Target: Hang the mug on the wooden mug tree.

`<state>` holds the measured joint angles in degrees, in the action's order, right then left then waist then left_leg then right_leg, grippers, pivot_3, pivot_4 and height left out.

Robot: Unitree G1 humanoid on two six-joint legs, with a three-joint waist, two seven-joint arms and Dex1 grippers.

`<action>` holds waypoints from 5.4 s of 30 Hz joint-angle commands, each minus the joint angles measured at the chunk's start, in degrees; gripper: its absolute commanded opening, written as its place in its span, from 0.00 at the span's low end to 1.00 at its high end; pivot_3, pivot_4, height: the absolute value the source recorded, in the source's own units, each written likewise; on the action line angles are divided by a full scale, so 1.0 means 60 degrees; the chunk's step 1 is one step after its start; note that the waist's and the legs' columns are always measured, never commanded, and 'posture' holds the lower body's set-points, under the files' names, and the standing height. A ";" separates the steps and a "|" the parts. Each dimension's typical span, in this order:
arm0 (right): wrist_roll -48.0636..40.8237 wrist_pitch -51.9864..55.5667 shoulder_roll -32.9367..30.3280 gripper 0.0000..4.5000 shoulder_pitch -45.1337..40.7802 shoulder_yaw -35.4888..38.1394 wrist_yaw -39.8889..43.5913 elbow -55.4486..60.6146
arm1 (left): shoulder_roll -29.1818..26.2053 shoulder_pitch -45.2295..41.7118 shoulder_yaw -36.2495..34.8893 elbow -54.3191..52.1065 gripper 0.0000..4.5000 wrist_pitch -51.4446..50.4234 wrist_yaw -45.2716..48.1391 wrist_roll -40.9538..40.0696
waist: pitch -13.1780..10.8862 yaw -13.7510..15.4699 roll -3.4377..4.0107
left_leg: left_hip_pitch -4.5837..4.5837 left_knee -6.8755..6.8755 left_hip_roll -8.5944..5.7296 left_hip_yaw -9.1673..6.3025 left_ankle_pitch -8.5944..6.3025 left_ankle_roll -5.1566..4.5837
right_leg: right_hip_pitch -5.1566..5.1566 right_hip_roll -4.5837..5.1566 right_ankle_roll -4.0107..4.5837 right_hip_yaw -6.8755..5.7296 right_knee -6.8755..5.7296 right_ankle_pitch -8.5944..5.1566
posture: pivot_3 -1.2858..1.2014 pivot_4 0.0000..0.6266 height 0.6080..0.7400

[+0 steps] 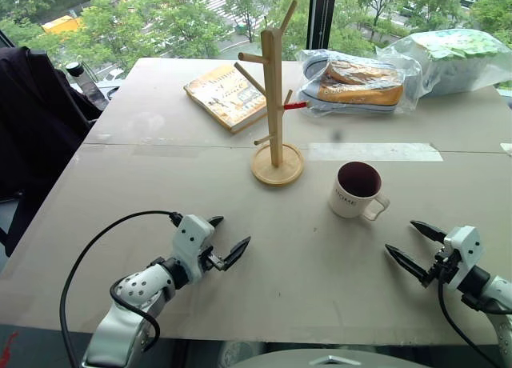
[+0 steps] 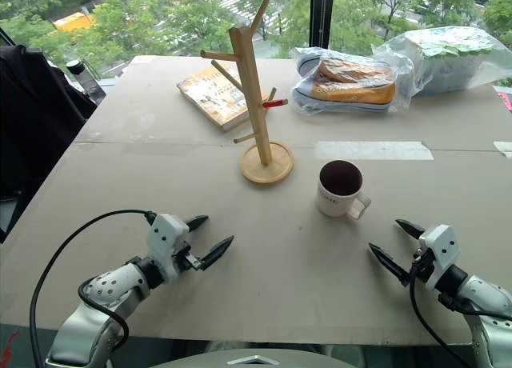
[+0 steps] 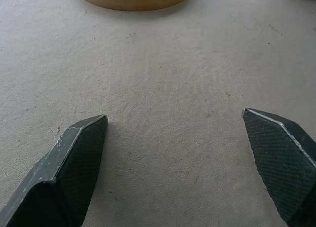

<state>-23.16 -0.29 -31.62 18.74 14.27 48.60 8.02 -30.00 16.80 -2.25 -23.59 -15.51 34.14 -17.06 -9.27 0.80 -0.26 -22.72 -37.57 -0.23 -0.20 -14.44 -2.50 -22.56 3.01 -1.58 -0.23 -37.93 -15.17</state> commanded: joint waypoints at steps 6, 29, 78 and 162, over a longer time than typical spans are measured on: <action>-0.0029 0.0005 -0.0049 0.98 -0.0307 -0.0013 0.0095 0.0099 | 0.0072 0.0110 -0.0284 -0.0335 1.00 0.0127 0.0105 -0.0276 | -0.0001 0.0003 -0.0001 | -0.0001 0.0000 0.0000 -0.0001 0.0000 0.0000 | 0.0000 -0.0001 -0.0001 -0.0001 0.0000 0.0000 | 0.52 0.24 1.00; -0.0299 0.1089 0.0477 0.98 -0.0939 -0.0223 -0.0970 0.0849 | -0.0420 -0.0377 -0.0318 -0.1054 1.00 -0.0697 0.1416 -0.1642 | -0.0001 0.0000 -0.0004 | -0.0002 0.0000 0.0000 -0.0001 0.0000 0.0000 | -0.0001 -0.0002 -0.0007 -0.0003 -0.0003 0.0004 | 0.52 0.24 1.00; 0.0138 0.1496 0.0903 0.00 -0.2053 -0.1116 -0.1113 0.0648 | -0.1167 -0.3176 0.0113 -0.2437 1.00 -0.2284 0.1715 -0.3149 | -0.0003 -0.0012 -0.0011 | -0.0008 -0.0030 0.0003 0.0000 0.0001 0.0001 | 0.0001 -0.0034 -0.0036 0.0004 -0.0011 0.0021 | 0.52 0.24 1.00; 0.0883 0.2782 -0.0761 0.99 -1.1104 -0.1929 0.2911 -0.3091 | 0.0752 -0.0474 -0.0239 -0.2956 1.00 -0.0704 -0.1388 -0.1217 | -0.0036 -0.0093 -0.0058 | -0.0052 0.0049 0.0000 -0.0032 -0.0003 0.0004 | -0.0028 0.0020 -0.0028 -0.0034 0.0051 0.0028 | 0.52 0.24 1.00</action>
<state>-12.17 10.14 -35.34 -52.14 -1.51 67.50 -18.84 -24.74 12.77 -3.89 -41.18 -18.78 27.02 -26.81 -9.49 0.24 -0.61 -23.04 -37.28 -0.23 -0.40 -14.46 -2.48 -22.74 3.13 -1.75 -0.44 -37.64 -15.01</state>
